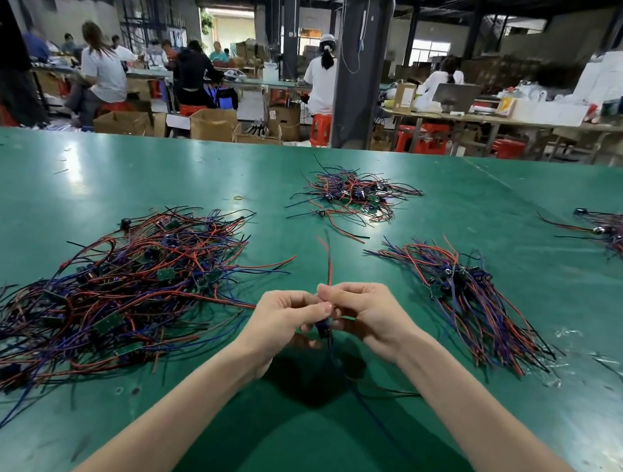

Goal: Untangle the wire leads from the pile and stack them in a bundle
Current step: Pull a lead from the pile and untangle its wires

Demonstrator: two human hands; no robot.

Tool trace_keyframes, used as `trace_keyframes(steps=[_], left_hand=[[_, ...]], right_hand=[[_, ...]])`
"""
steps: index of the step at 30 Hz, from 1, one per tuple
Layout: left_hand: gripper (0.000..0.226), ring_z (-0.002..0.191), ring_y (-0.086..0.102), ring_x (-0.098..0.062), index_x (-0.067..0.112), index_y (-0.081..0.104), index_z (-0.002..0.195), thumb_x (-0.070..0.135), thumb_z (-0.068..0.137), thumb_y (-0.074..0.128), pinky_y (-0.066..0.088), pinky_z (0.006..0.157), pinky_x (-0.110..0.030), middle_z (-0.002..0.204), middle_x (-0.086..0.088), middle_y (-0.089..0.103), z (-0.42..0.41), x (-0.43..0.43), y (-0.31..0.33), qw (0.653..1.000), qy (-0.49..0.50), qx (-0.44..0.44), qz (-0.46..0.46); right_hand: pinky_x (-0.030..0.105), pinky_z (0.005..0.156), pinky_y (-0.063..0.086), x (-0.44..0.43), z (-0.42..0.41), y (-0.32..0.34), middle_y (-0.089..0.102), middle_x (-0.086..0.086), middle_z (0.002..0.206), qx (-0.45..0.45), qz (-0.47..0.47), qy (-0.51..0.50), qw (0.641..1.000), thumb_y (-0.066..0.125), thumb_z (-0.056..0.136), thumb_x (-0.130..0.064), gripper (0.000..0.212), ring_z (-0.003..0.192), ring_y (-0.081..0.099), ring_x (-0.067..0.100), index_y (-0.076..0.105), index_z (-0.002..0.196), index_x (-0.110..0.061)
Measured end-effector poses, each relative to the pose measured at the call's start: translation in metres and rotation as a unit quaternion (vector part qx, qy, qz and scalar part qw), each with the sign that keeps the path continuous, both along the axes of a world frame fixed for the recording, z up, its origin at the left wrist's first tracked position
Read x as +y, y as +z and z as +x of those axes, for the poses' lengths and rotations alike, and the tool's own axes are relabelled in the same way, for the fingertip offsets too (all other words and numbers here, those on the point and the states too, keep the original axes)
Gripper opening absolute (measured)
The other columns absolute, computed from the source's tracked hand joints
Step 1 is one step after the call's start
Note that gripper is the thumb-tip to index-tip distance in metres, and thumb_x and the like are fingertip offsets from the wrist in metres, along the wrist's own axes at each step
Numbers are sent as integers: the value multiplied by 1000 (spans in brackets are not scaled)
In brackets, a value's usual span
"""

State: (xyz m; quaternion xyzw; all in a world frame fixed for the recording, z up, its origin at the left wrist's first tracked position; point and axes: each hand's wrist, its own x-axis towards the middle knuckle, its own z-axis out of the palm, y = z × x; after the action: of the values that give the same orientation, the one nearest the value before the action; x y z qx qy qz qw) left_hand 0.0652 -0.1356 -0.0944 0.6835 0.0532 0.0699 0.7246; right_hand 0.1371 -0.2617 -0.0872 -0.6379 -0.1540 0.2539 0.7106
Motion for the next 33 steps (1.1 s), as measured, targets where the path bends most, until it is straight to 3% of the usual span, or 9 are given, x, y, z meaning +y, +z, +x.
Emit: trace_keyframes(steps=[4,8,13,20,22,25,27,30,33], left_hand=[[25,37,43,-1,8,58,62,4,86,64,46,43,-18,45,8,53,-1,-5,0,1000,-6,22,18],[34,38,41,-5,13,55,53,3,84,65,41,40,-17,49,3,55,-4,-14,-1,997,-50,36,38],[46,35,35,-1,21,55,41,4,83,65,27,37,-13,44,9,49,-8,-22,1,992,-99,27,79],[44,36,30,-5,20,56,42,8,83,66,22,37,-15,48,4,49,-9,-19,2,992,-101,29,74],[41,36,31,-4,20,58,45,8,83,66,23,36,-15,48,5,52,-11,-20,3,992,-98,21,73],[31,38,33,-3,16,60,54,9,83,68,27,37,-14,48,6,55,-9,-16,6,997,-50,0,65],[26,39,33,-3,13,61,58,10,83,68,29,38,-15,47,8,54,-5,-10,8,998,6,-10,55],[24,40,33,-1,13,63,61,13,85,68,30,39,-14,44,11,51,0,4,10,996,79,-17,34],[21,42,39,1,16,64,65,17,86,67,33,42,-13,48,14,54,2,12,8,993,114,-22,31]], right_hand=[[17,43,39,2,6,-5,56,-1,48,-33,12,-88,995,73,77,-5,13,41,41,7,66,67,-2],[16,41,37,-6,21,-8,53,-4,44,-29,15,-182,983,75,75,-2,17,39,38,5,65,62,-5],[18,43,37,-23,40,-15,55,0,49,-34,22,-259,965,77,74,-5,17,44,37,10,66,62,-5],[18,46,36,-23,43,-20,52,-3,48,-175,-65,-283,941,79,75,-20,18,43,37,9,69,61,-16],[18,49,39,-24,43,-19,53,-4,49,-153,-57,-266,950,78,77,-19,17,46,40,10,68,64,-14],[22,51,44,-23,38,-12,55,3,63,-8,38,-209,977,70,83,-24,22,52,43,13,64,75,-5],[21,49,42,-23,34,-7,58,3,66,58,44,-171,983,66,85,-35,32,53,43,11,63,82,-3],[16,41,31,-18,23,0,61,2,67,45,-16,-70,996,66,81,-41,37,45,38,7,65,84,-4],[14,37,25,-8,3,2,63,3,65,-2,-45,54,998,69,78,-31,27,39,34,3,66,77,-5]])
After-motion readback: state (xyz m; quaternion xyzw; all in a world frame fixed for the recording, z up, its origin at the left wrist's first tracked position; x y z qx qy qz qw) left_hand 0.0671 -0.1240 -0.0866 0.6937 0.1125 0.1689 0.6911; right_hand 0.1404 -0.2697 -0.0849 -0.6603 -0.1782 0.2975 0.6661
